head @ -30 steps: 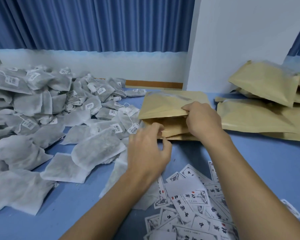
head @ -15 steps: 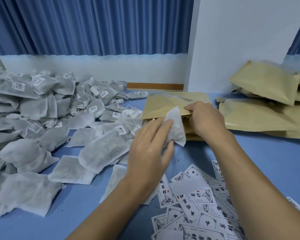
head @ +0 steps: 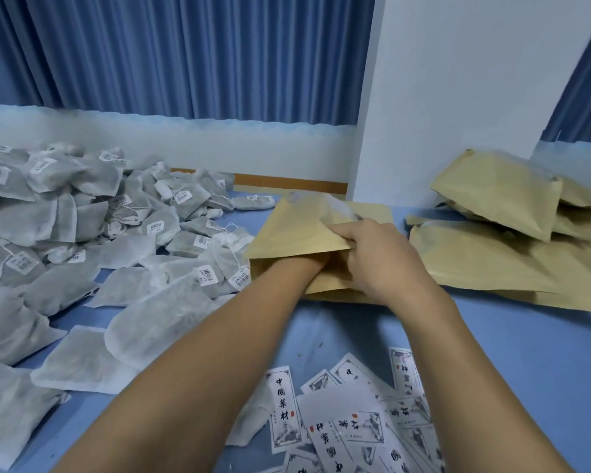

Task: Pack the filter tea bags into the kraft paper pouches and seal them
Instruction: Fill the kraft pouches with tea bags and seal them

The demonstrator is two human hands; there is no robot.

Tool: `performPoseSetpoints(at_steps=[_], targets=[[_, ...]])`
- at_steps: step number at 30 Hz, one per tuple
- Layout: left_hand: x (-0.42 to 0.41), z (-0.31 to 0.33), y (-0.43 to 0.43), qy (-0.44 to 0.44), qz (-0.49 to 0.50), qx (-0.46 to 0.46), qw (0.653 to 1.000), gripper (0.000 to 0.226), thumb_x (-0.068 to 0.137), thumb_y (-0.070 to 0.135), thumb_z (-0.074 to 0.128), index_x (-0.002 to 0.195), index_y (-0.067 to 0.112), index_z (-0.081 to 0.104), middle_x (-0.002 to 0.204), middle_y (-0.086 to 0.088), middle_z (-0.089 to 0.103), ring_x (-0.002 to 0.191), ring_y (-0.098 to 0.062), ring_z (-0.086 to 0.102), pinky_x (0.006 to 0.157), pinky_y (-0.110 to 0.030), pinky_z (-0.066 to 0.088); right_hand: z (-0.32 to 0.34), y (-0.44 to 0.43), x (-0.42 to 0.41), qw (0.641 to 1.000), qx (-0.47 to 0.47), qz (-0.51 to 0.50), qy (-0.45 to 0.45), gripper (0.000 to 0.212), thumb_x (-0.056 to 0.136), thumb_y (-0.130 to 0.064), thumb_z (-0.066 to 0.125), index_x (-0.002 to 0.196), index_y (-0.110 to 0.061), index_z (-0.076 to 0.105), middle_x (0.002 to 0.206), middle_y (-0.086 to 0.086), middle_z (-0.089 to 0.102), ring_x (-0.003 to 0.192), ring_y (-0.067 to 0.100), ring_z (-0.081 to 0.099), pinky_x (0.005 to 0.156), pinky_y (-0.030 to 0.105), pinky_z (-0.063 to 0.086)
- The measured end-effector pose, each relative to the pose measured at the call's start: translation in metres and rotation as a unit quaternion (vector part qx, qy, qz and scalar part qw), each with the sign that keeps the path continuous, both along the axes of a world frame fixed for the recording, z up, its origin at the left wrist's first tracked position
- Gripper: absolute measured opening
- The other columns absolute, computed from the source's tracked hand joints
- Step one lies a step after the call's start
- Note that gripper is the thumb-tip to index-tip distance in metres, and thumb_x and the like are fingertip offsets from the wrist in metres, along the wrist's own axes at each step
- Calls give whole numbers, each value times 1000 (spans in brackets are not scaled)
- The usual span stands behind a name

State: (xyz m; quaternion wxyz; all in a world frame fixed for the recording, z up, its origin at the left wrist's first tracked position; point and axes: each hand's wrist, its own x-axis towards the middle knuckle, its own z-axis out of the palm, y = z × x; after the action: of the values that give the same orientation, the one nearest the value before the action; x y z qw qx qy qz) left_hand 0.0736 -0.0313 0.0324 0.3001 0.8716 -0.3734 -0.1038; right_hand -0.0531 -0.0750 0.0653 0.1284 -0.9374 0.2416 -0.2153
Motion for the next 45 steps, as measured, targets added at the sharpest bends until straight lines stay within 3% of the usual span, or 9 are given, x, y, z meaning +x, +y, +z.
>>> performPoseSetpoints(at_steps=[7, 13, 17, 22, 29, 31, 35, 42, 45], targets=[[-63, -5, 24, -143, -21, -278, 950, 16, 92, 15, 53, 102, 15, 66, 95, -6, 70, 90, -26, 64, 81, -38, 50, -1, -27, -3, 994, 46, -60, -80, 64, 89, -9, 40, 140, -46, 52, 132, 2, 64, 116, 32, 56, 96, 38, 49], [-105, -26, 81, 358, 129, -433, 817, 41, 78, 47, 71, 82, 15, 47, 56, -4, 44, 44, -18, 41, 44, -29, 33, 1, -21, -1, 989, 61, -50, -123, 71, 89, 1, 34, 137, -46, 55, 133, 3, 63, 116, 28, 58, 95, 34, 50], [-91, -13, 94, 531, 180, -364, 744, 76, 66, 83, 61, 91, 12, 50, 71, -12, 55, 48, -29, 61, 42, -32, 47, 2, -6, -2, 989, 35, -24, -139, 70, 85, 2, 34, 132, -43, 62, 134, 2, 64, 120, 26, 59, 99, 30, 48], [-68, -11, 111, 506, 177, -300, 789, 76, 66, 92, 50, 60, 17, 41, 54, -7, 42, 44, -23, 48, 42, -25, 43, 4, -2, -9, 987, 25, -25, -155, 67, 88, 0, 36, 131, -43, 62, 128, 1, 67, 114, 27, 60, 95, 34, 50], [-46, -2, 108, 603, 128, -398, 679, 25, 105, 20, 47, 120, 5, 59, 96, -18, 73, 66, -31, 75, 50, -35, 60, -16, 2, -33, 991, -113, 62, -18, 65, 87, -2, 50, 132, -48, 58, 122, -5, 70, 119, 16, 53, 111, 39, 35], [-44, -7, 108, 615, 145, -484, 606, 20, 105, 13, 47, 119, 5, 59, 98, -16, 73, 65, -27, 75, 51, -34, 60, -29, -12, -47, 982, -150, 91, 64, 49, 98, -15, 48, 133, -48, 56, 129, -14, 65, 125, 6, 54, 122, 40, 10], [-56, -24, 102, 603, 149, -496, 606, 22, 106, 19, 48, 122, 8, 58, 110, -17, 72, 72, -31, 76, 53, -34, 60, -47, -18, -75, 993, 57, 24, -97, 51, 91, -77, 36, 131, -51, 54, 138, -31, 53, 124, -9, 49, 103, 32, 39], [-65, -44, 102, 543, 84, -471, 690, 28, 104, 28, 52, 125, 12, 58, 107, -15, 75, 88, -37, 75, 58, -33, 59, -58, 1, -82, 731, 630, -64, -253, 23, 94, -24, 67, 101, -2, 68, 83, 10, 74, 55, 10, 59, 42, 21, 42], [-68, -43, 103, 557, 118, -519, 638, 30, 103, 25, 53, 127, 7, 59, 100, -11, 77, 78, -28, 76, 56, -29, 58, -62, 6, -88, 686, 656, 2, -315, 12, 93, -12, 65, 92, -2, 72, 77, 12, 68, 53, 7, 51, 41, 17, 39]])
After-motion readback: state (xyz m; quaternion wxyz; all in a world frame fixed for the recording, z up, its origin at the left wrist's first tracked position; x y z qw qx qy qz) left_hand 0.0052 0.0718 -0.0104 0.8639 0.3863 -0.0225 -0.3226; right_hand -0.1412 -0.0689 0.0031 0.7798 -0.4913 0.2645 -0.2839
